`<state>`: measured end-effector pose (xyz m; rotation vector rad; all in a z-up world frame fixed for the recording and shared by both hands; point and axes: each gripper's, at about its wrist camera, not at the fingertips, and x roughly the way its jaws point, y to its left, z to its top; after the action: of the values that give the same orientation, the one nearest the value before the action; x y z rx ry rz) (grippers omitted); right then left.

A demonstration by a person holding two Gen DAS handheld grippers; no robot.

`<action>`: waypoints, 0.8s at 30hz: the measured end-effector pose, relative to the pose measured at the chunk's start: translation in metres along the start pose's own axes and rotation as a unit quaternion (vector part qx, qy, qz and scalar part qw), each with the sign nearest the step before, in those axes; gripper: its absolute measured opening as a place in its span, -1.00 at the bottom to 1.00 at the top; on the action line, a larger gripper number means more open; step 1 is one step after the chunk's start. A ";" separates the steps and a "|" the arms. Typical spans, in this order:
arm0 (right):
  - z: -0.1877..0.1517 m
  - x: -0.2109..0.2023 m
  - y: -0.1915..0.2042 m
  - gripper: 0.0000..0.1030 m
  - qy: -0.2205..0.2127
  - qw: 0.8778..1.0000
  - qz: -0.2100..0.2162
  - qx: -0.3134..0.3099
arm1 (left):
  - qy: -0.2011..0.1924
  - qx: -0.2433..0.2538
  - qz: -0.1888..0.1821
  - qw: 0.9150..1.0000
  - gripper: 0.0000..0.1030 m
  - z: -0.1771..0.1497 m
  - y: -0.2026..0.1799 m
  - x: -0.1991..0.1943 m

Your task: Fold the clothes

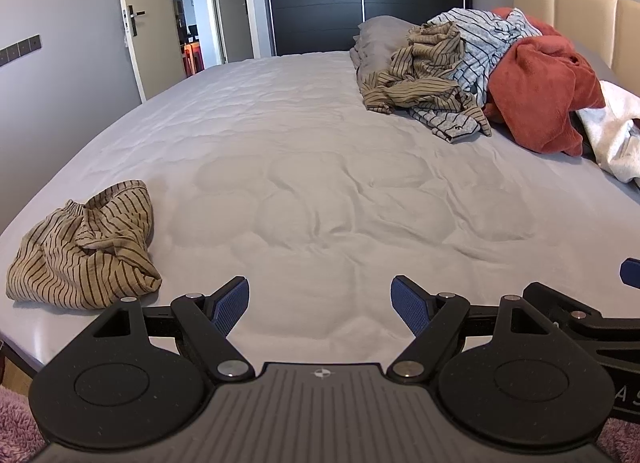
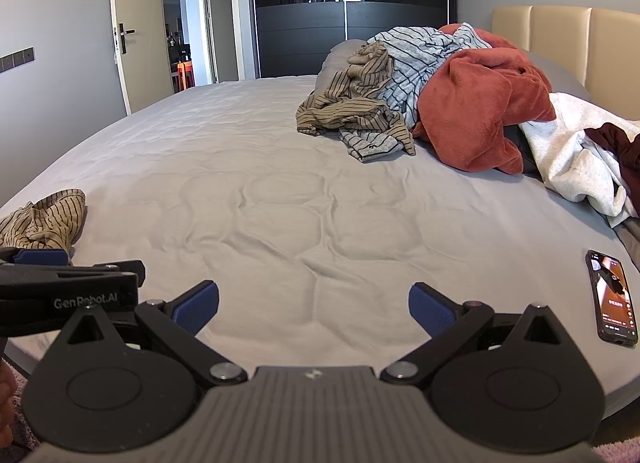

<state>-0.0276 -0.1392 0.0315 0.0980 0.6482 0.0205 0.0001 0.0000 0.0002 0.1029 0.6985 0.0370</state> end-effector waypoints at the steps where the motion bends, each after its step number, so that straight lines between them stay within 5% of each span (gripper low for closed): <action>1: 0.000 0.000 0.000 0.99 0.000 1.000 0.000 0.000 | 0.000 0.000 0.000 1.000 0.51 0.000 0.000 0.000; 24: -0.001 0.003 -0.003 0.98 0.002 1.000 0.001 0.003 | -0.004 0.004 0.002 1.000 0.51 0.001 -0.009 -0.004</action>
<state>-0.0260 -0.1424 0.0291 0.1052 0.6528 0.0215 -0.0024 -0.0089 0.0029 0.1127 0.6901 0.0365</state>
